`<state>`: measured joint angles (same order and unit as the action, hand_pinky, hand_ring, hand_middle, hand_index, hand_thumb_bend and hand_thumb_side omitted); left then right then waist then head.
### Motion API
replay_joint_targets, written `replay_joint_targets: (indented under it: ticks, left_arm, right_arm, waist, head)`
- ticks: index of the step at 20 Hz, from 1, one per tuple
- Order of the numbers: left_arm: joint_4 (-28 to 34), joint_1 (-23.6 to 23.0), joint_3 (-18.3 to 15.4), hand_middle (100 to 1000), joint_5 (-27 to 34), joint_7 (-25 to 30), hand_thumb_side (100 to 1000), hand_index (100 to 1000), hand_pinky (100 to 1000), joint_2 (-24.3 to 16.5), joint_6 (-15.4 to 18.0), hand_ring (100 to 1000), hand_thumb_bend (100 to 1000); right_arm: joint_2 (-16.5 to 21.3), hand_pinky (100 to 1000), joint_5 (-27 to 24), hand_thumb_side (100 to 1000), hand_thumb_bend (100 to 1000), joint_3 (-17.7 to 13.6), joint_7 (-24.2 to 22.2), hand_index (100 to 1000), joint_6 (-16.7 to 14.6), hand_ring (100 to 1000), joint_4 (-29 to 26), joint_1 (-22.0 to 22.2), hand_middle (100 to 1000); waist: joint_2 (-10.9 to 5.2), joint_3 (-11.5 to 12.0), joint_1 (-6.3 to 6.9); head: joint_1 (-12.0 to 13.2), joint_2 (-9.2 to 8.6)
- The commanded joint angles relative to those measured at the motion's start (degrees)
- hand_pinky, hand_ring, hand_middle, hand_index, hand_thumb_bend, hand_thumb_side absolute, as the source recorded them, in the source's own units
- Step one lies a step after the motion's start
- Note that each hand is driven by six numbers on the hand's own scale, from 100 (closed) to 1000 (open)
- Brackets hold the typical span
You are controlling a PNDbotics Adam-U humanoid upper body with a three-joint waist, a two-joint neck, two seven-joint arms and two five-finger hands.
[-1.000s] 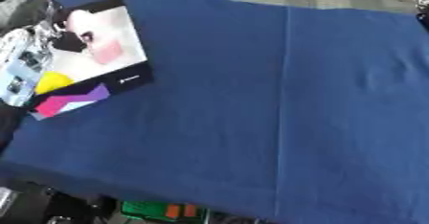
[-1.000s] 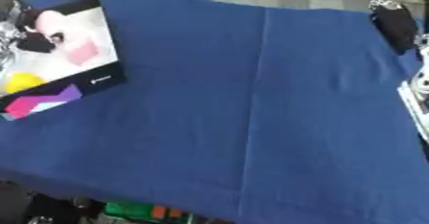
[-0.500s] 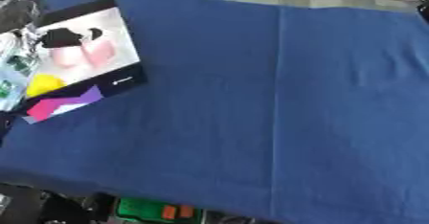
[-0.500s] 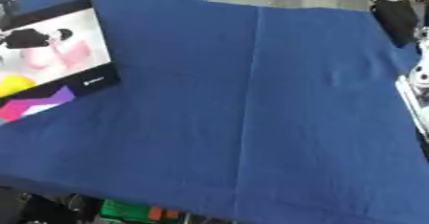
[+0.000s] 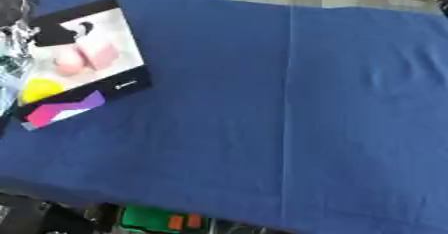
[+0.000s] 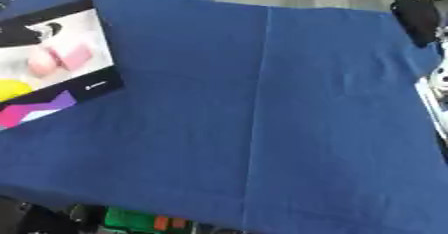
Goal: Pick up the objects with one hand, pass them to the other hand, and then place them into the box on the other side of the table.
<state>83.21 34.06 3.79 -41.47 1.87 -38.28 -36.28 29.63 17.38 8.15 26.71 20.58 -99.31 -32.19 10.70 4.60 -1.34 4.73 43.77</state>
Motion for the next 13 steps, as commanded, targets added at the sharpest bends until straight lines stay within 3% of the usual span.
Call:
replay_joint_targets:
  ticks: [1,3,7,11,13]
  left_arm:
    - [5.7,0.5,-1.4,668,2.8,-2.9,580,790,725,-1.4,1.7,615,451]
    - [9.0,0.1,-1.9,657,4.8,-4.9,591,771,717,-0.8,3.6,598,402]
    - [15.2,-1.2,-3.1,667,8.6,-8.7,643,784,727,0.7,7.4,602,324]
    - [21.0,-3.4,-3.9,675,12.1,-12.3,668,800,738,2.8,11.0,612,342]
    - [23.2,-4.7,-3.7,699,13.9,-14.0,651,811,701,3.8,12.6,626,384]
  right_arm:
    - [2.0,800,0.2,576,100,-1.5,0.9,787,0.1,829,-1.9,-0.3,813]
    - [2.0,800,0.1,623,100,-2.1,1.6,789,0.0,831,-2.4,0.0,818]
    - [1.7,802,-1.1,600,100,-3.5,3.8,798,-0.5,841,-3.0,0.6,833]
    - [1.4,792,-4.0,601,100,-5.1,5.9,794,-1.6,836,-3.5,1.3,831]
    - [1.3,780,-4.7,588,100,-6.2,7.5,785,-2.4,821,-4.0,1.7,822]
  waist:
    - [0.11,-0.2,-0.26]
    - [0.27,-0.2,-0.24]
    - [0.51,-0.4,-0.28]
    - [0.89,-0.9,-0.49]
    - [1.30,-1.2,-0.47]
  head:
    - [-1.1,0.34]
    - [-2.2,0.34]
    - [-4.0,0.34]
    - [-5.1,0.29]
    - [-5.8,0.12]
